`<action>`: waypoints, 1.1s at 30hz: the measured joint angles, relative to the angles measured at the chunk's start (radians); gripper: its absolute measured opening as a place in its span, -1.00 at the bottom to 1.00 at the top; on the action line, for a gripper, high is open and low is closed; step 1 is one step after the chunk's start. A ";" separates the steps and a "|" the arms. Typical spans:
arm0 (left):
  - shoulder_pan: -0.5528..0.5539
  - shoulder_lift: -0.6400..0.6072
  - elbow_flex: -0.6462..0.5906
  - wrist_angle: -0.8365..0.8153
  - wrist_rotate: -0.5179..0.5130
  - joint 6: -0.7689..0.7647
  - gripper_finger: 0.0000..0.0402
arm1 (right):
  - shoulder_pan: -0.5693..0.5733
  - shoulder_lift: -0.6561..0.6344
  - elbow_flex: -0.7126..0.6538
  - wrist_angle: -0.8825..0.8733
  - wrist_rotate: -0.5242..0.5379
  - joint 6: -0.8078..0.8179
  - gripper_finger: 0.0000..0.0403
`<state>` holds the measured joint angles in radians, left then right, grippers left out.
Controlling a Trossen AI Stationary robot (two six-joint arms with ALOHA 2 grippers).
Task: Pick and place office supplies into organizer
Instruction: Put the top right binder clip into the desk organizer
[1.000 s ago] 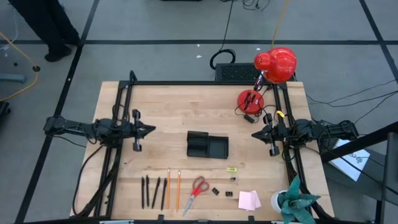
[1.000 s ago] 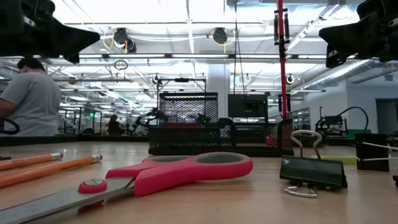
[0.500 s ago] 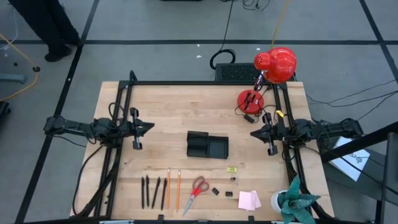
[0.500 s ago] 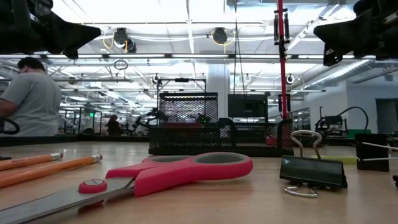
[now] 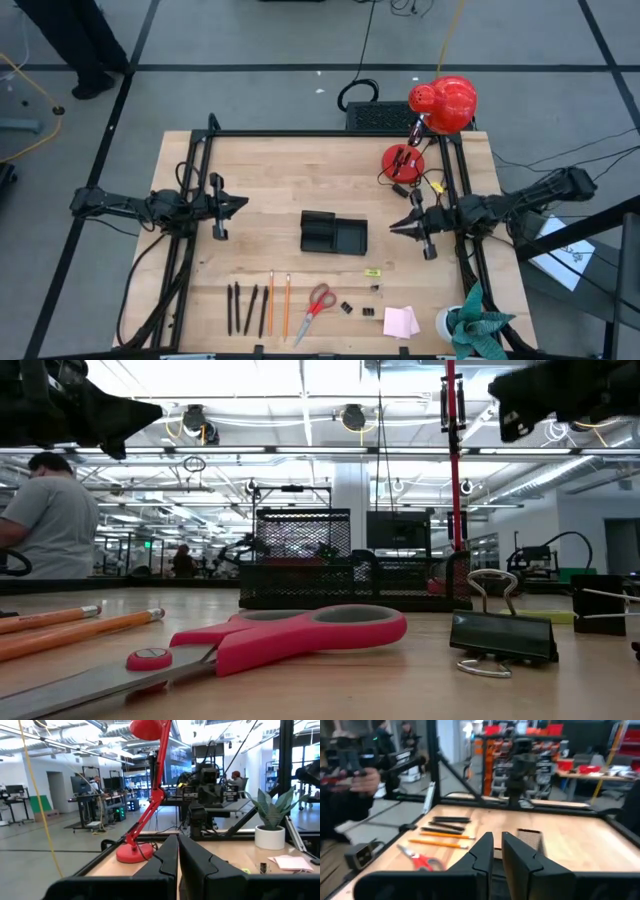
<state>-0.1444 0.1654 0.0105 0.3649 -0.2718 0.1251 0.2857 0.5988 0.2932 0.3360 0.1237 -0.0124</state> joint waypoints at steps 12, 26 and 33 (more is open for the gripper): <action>0.000 0.000 0.000 0.000 0.000 -0.051 -0.88 | 0.241 0.424 0.353 -0.210 0.295 0.059 -0.83; 0.000 0.000 0.000 -0.002 0.000 -0.059 -0.88 | 0.401 0.653 0.439 -0.402 0.425 0.453 -0.21; 0.000 0.000 0.000 -0.002 0.000 -0.083 -0.88 | 0.457 0.777 0.439 -0.455 0.340 0.632 0.12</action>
<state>-0.1444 0.1654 0.0105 0.3630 -0.2718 0.0425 0.7428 1.3761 0.7319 -0.1193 0.4633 0.6197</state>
